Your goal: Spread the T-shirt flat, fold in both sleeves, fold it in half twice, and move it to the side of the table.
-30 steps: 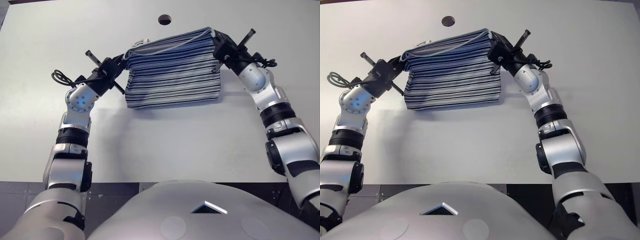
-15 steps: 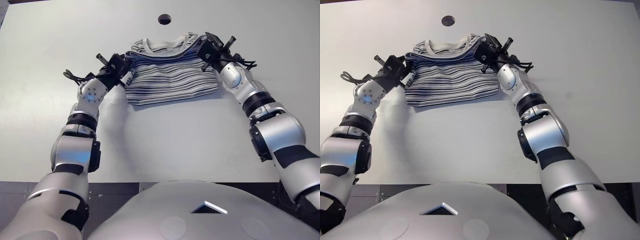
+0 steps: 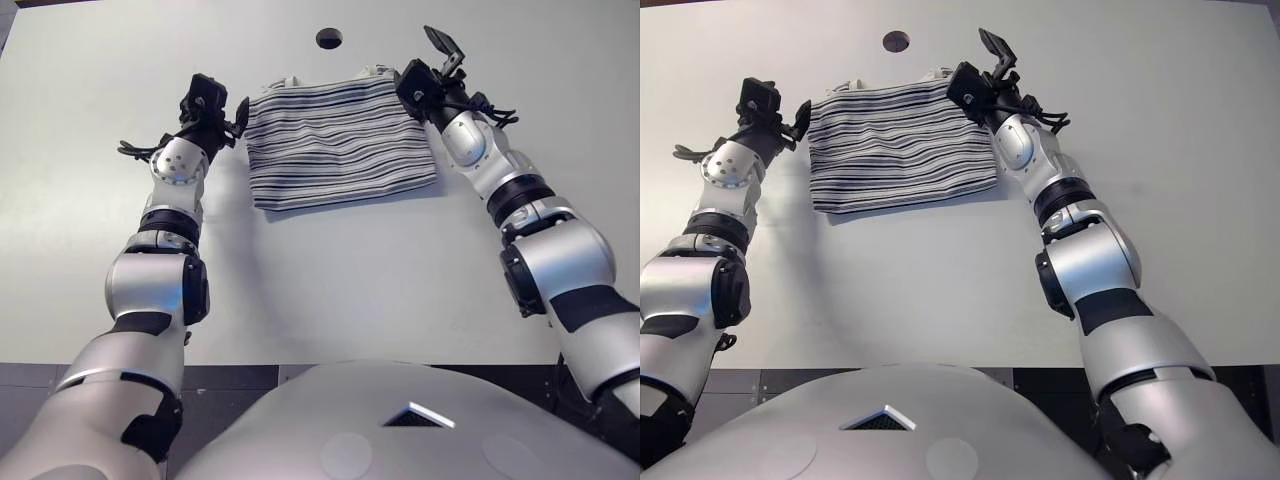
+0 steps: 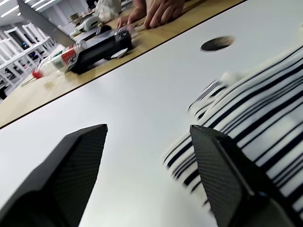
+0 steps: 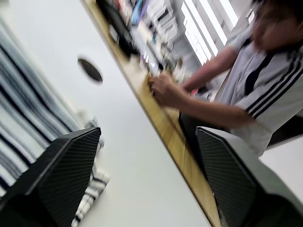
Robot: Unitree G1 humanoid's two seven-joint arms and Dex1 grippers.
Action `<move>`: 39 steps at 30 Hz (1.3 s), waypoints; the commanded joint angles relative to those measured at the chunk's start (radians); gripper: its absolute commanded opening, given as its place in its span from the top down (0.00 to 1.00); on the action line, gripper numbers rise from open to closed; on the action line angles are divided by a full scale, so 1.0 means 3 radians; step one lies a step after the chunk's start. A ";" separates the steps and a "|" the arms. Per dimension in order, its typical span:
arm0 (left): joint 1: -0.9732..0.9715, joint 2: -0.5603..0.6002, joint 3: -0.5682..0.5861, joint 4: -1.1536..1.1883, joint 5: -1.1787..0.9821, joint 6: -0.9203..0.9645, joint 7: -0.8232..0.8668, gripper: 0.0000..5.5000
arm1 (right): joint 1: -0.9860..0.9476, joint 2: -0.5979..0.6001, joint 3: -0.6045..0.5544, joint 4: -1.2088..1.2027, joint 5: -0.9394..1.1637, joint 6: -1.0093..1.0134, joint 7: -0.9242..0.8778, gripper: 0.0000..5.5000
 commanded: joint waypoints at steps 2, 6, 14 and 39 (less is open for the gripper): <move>0.0332 0.0223 0.0297 -0.0059 -0.0200 -0.0100 0.0124 0.27 | 0.0603 -0.0605 0.0362 -0.0801 -0.0380 -0.0329 0.0390 0.29; 0.0643 0.0159 0.0568 -0.0473 -0.0479 -0.0491 0.0180 0.19 | 0.0960 -0.1054 0.0435 -0.1383 -0.0548 -0.0288 0.0676 0.29; 0.1519 -0.0274 0.0855 -0.2588 -0.1075 -0.0528 0.0333 0.19 | 0.1123 -0.1085 0.0791 -0.1657 -0.0850 -0.0250 0.0936 0.29; 0.2039 -0.0399 0.1107 -0.3735 -0.1122 0.0146 0.0509 0.19 | 0.2177 -0.0087 0.1463 -0.4559 -0.0783 0.0331 0.1960 0.29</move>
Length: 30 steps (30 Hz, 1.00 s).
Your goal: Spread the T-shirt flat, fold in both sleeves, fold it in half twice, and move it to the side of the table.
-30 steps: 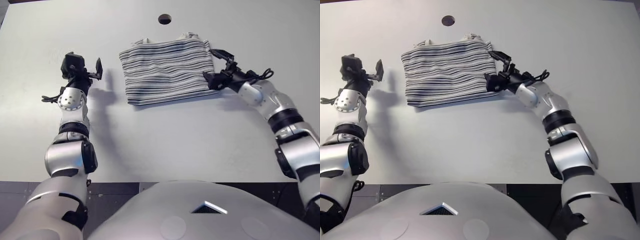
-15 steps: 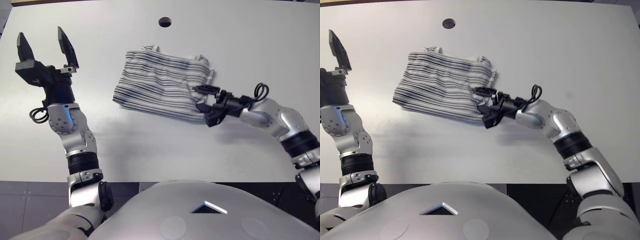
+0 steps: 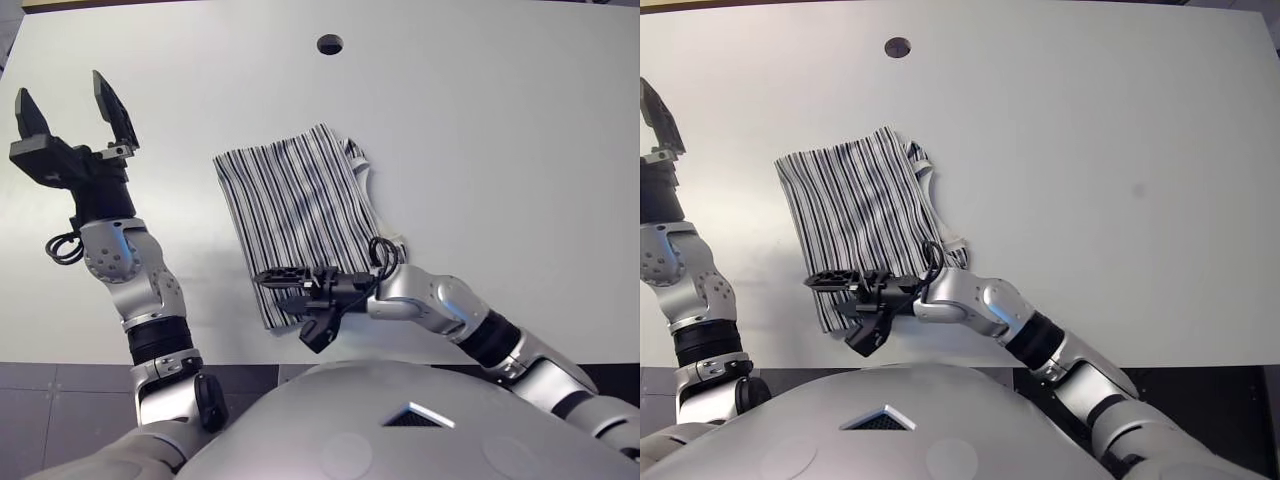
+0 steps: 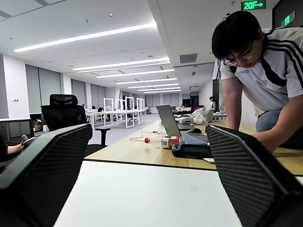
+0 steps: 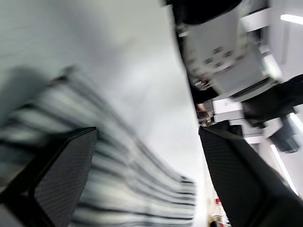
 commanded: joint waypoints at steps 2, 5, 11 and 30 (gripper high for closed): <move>-0.0128 0.0032 -0.0058 0.0126 0.0063 0.0017 -0.0086 0.19 | -0.0014 -0.0136 -0.0338 -0.0452 0.0496 0.0127 0.0184 0.29; -0.0134 0.0005 -0.0093 0.0110 0.0073 -0.0011 -0.0125 0.19 | -0.0247 -0.0309 -0.0784 -0.0477 0.0894 0.0204 0.0273 0.29; -0.0210 -0.0083 -0.0202 0.0153 0.0114 -0.0060 -0.0141 0.19 | -0.1151 0.0070 -0.0951 0.1354 0.0672 0.0324 -0.0453 0.29; -0.0170 -0.0009 -0.0246 0.0367 0.0248 -0.0226 -0.0214 0.19 | -0.1310 0.0101 -0.0900 0.3453 0.0609 -0.0040 -0.1850 0.29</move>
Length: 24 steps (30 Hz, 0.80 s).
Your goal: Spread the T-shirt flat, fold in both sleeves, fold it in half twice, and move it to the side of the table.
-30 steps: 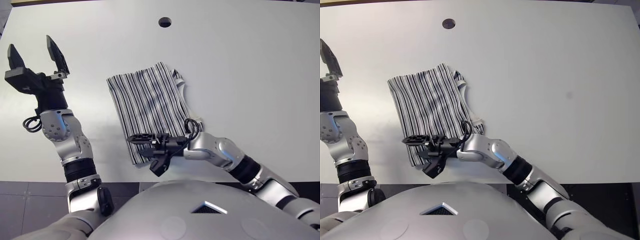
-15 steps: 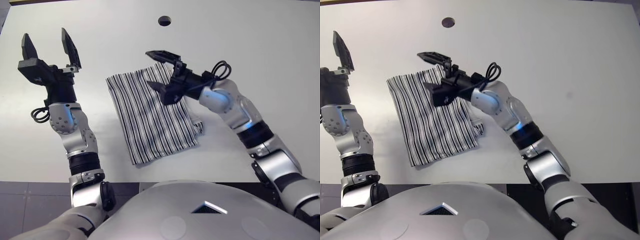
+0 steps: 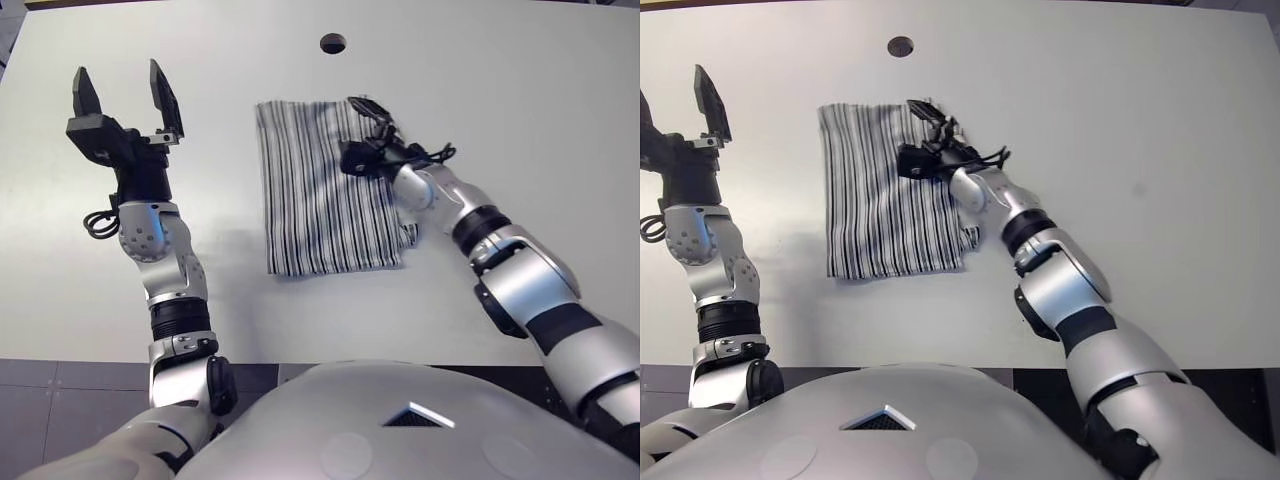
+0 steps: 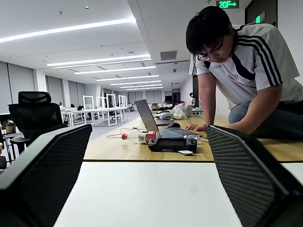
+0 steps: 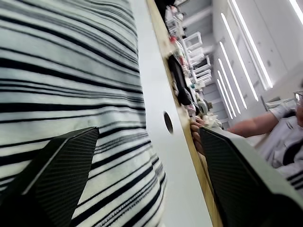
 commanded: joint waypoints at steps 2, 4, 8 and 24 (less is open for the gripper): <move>0.0022 0.0160 -0.0005 -0.0014 0.0115 -0.0031 -0.0094 0.19 | 0.0410 -0.0165 0.0010 -0.0607 -0.0024 0.0077 0.0195 0.29; -0.0005 0.0292 -0.0121 0.0091 0.0364 -0.0134 -0.0161 0.19 | 0.0411 -0.0201 -0.0053 -0.0832 -0.0030 0.0129 0.0159 0.29; 0.0297 0.1066 -0.0432 0.0155 0.1643 -0.0855 -0.0256 0.19 | 0.0900 -0.0655 -0.0459 -0.2472 0.0111 -0.0059 0.0186 0.29; 0.1140 0.2305 -0.1173 -0.0753 0.2210 -0.1105 -0.1357 0.18 | 0.2403 -0.2731 -0.0733 -0.3951 0.0518 -0.0344 0.2427 0.10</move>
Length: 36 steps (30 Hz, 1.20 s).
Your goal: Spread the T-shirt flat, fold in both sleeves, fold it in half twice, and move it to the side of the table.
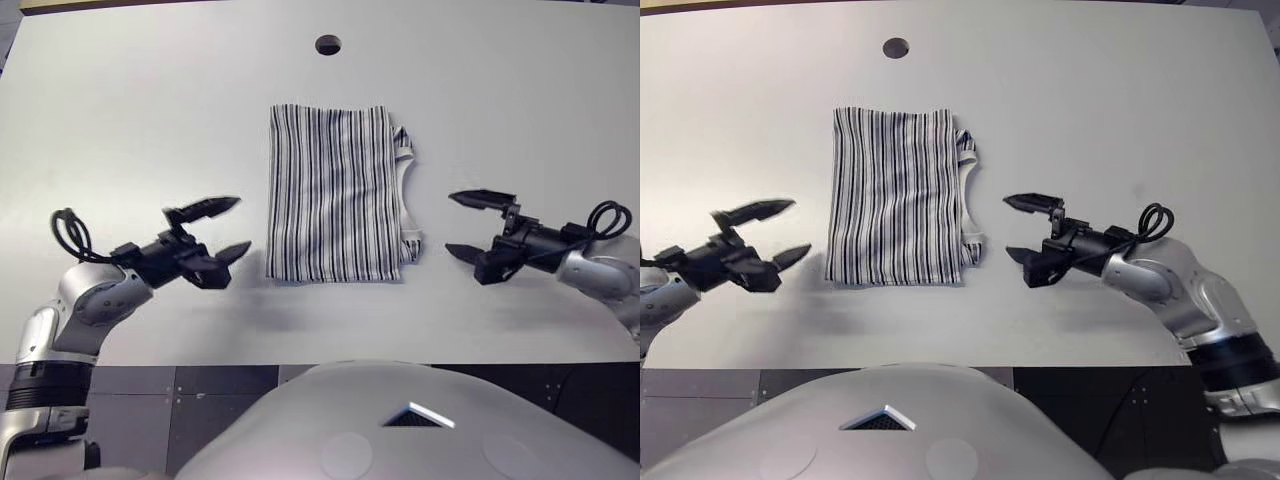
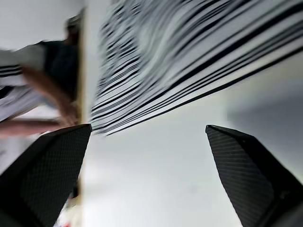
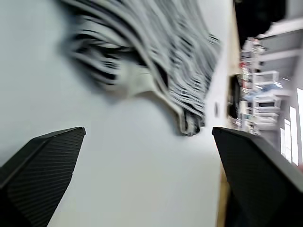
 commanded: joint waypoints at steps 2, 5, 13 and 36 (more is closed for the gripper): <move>-0.0171 0.0125 -0.0376 -0.0035 -0.0063 0.0039 -0.0338 0.18 | -0.0329 0.0317 0.0365 0.0224 -0.0391 -0.0101 0.0215 0.10; -0.0179 0.0215 -0.0547 0.0024 -0.0052 0.0022 -0.0467 0.18 | -0.0636 0.0607 0.0597 0.0567 -0.0651 -0.0212 0.0174 0.10; -0.0452 0.0161 -0.0881 0.0176 -0.0073 -0.0028 -0.0474 0.18 | -0.0968 0.0932 0.0888 0.0913 -0.0844 -0.0439 0.0079 0.10; -0.0801 0.0076 -0.1190 0.0583 0.0002 -0.0217 -0.0234 0.79 | -0.1035 0.0970 0.0834 0.1157 -0.0647 -0.0498 0.0045 0.66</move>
